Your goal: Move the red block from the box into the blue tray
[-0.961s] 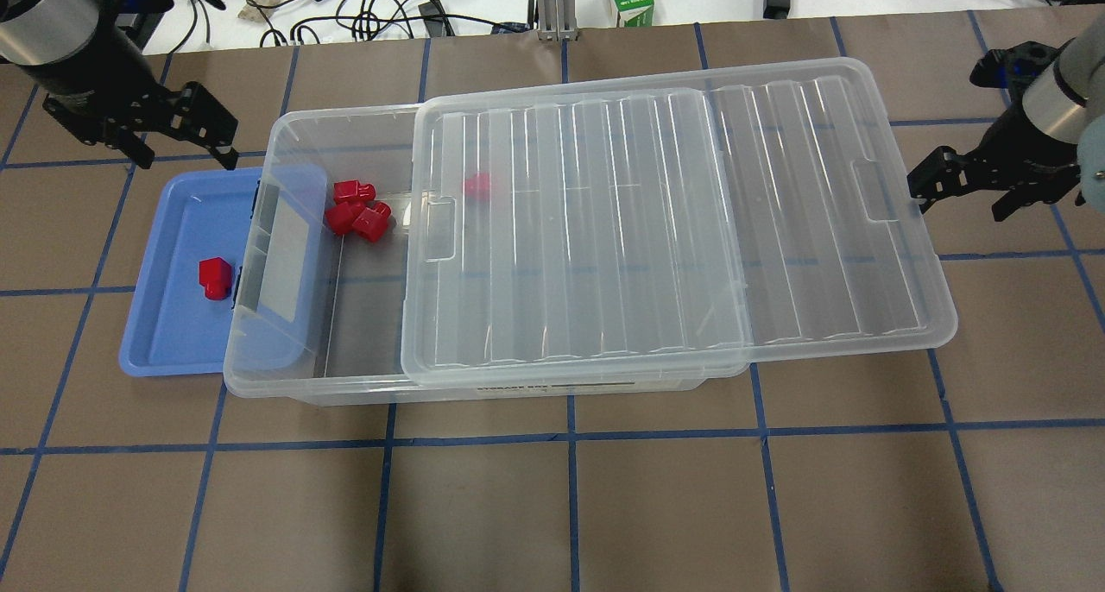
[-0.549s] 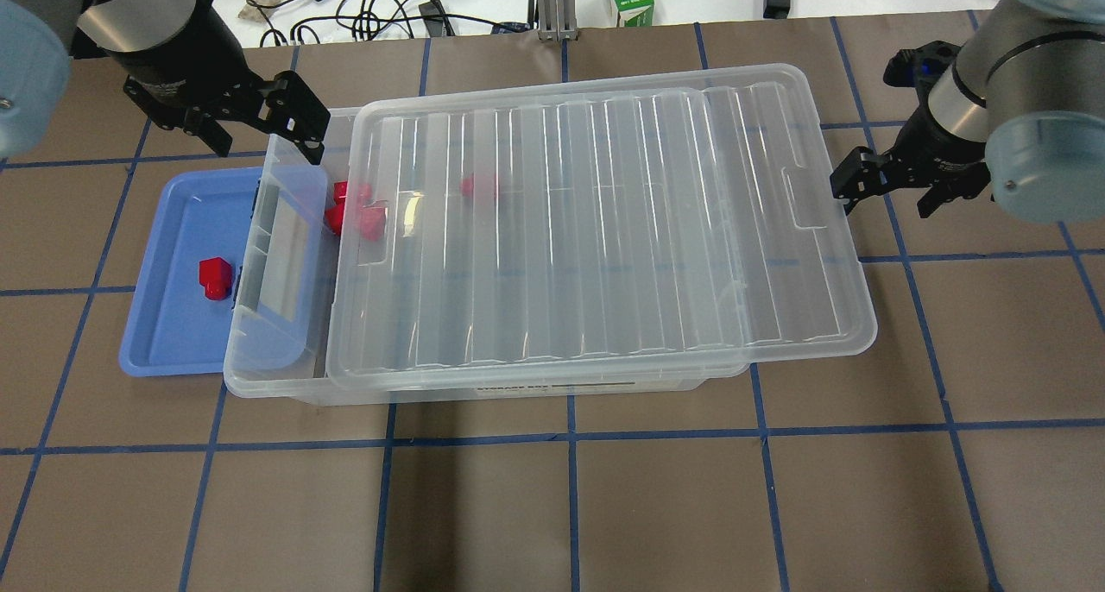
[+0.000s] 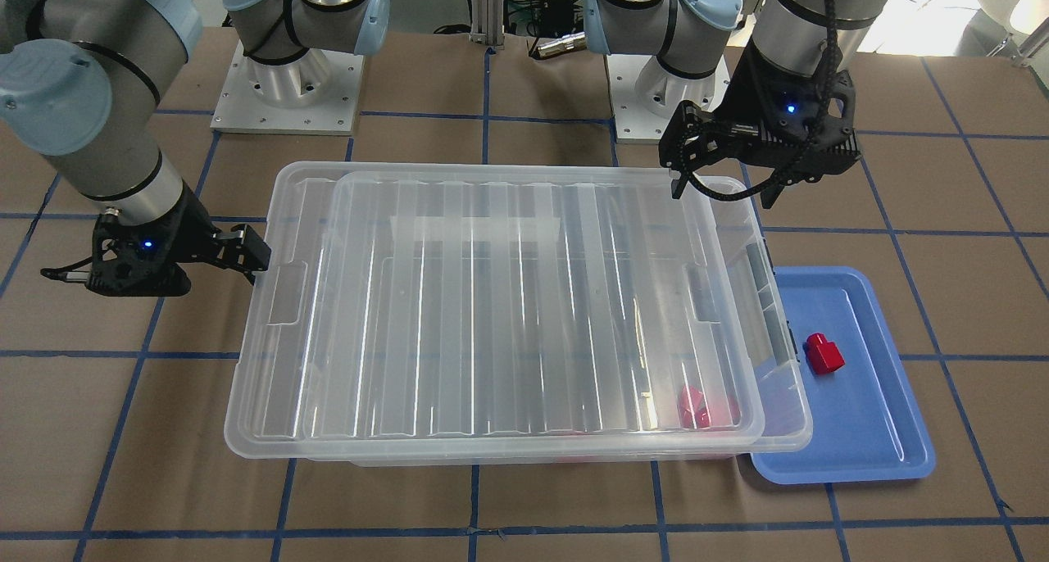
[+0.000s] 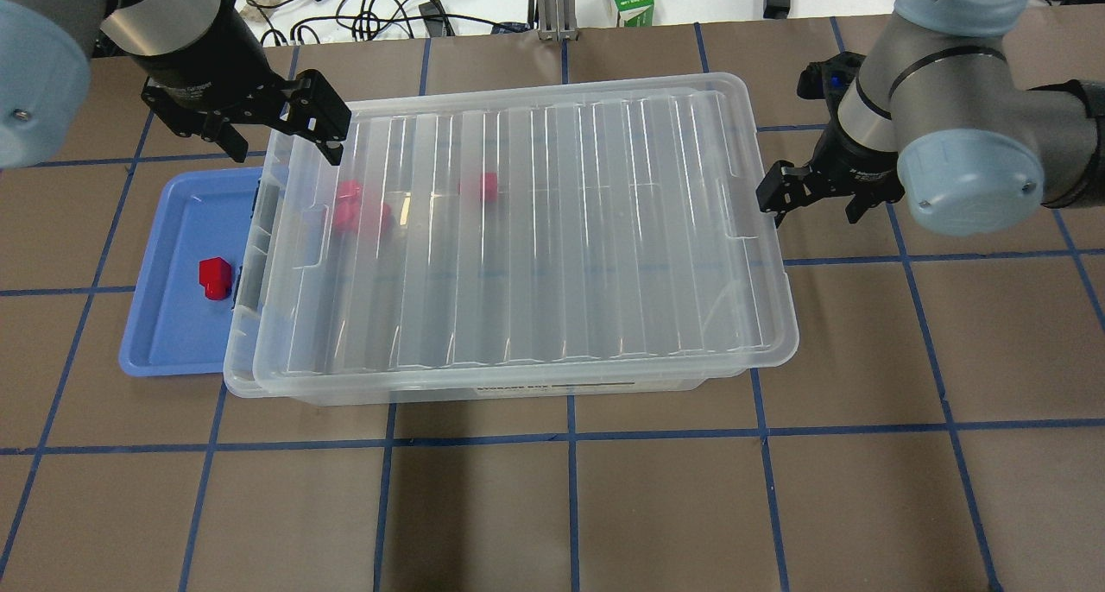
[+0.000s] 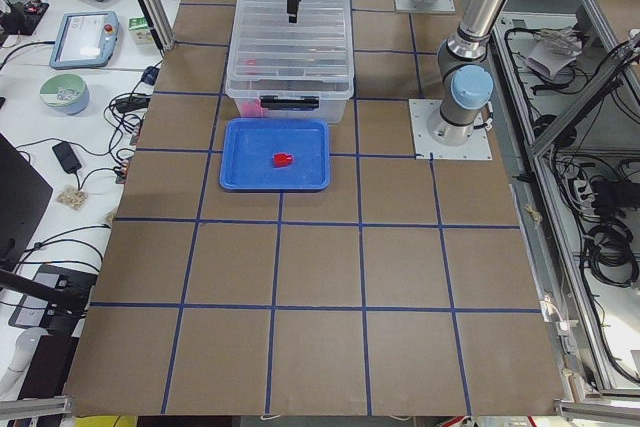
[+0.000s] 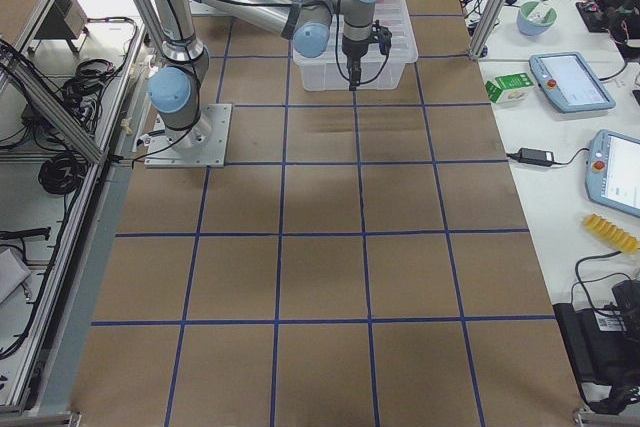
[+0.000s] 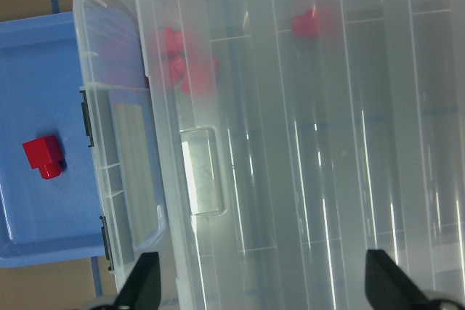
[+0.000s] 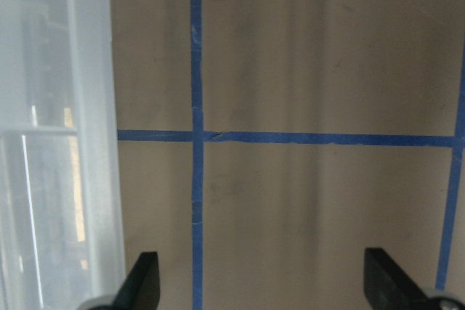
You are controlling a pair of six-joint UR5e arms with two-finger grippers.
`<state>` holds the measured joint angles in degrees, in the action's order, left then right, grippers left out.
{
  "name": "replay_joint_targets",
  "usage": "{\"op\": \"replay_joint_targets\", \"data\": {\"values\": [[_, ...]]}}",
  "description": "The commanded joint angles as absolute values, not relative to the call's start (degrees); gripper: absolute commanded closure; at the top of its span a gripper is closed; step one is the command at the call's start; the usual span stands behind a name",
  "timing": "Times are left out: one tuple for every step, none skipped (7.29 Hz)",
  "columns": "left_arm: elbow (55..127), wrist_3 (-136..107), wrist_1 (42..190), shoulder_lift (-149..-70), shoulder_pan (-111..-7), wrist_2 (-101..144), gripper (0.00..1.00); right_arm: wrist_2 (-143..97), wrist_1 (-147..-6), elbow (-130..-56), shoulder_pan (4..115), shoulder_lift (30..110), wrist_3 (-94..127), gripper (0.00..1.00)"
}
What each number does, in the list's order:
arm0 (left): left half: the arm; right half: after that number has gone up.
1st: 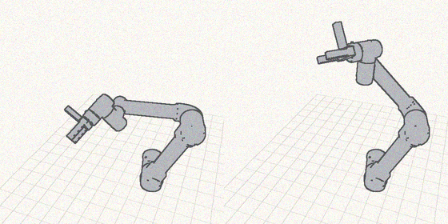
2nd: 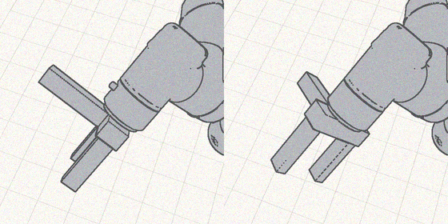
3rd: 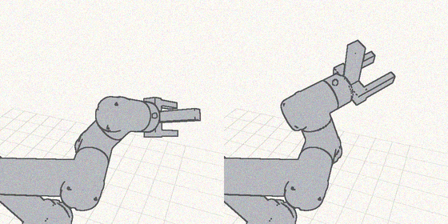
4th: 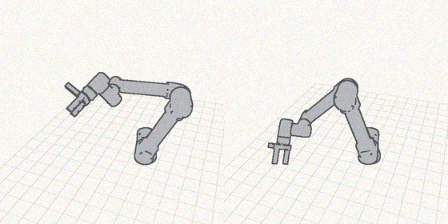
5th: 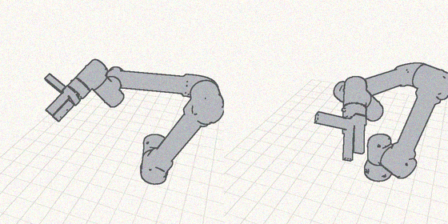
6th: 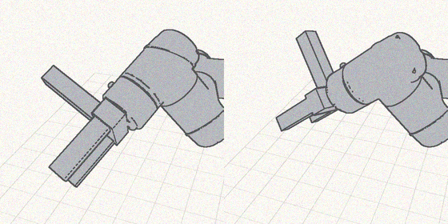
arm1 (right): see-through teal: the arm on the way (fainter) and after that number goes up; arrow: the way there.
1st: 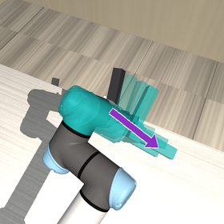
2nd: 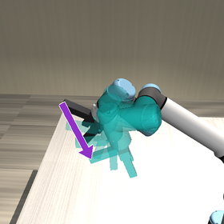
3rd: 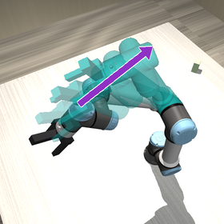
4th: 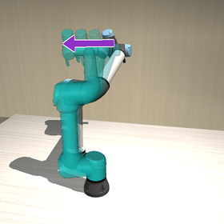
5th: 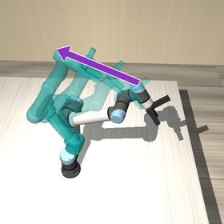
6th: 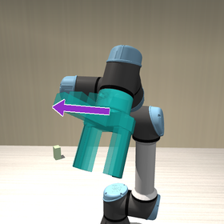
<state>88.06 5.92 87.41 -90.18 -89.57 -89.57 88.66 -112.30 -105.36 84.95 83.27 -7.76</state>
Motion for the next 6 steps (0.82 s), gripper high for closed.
{"op": "replay_joint_targets", "data": {"values": [[87.6, 5.9, 87.6, -89.8, -89.5, -89.6, 0.00, 88.8, -112.4, -104.5, 88.3, 83.3, -5.0, 0.00], [87.8, 6.0, 87.5, -89.9, -89.3, -89.0, 0.00, 88.9, -112.3, -102.7, 88.3, 83.1, -5.5, 0.00], [88.0, 6.1, 87.5, -90.3, -89.3, -88.9, 0.00, 89.3, -111.8, -100.7, 88.3, 84.1, -5.3, 0.00], [87.6, 6.1, 87.6, -89.8, -89.1, -89.1, 0.00, 89.2, -108.2, -97.9, 88.4, 86.6, -4.8, 0.00], [87.6, 6.1, 87.6, -89.8, -89.2, -89.1, 0.00, 89.1, -102.4, -95.0, 88.6, 89.6, -3.8, 0.00], [87.5, 6.1, 87.6, -89.8, -89.0, -88.9, 0.00, 89.1, -98.0, -92.7, 89.3, 91.7, -1.5, 0.00]]}}
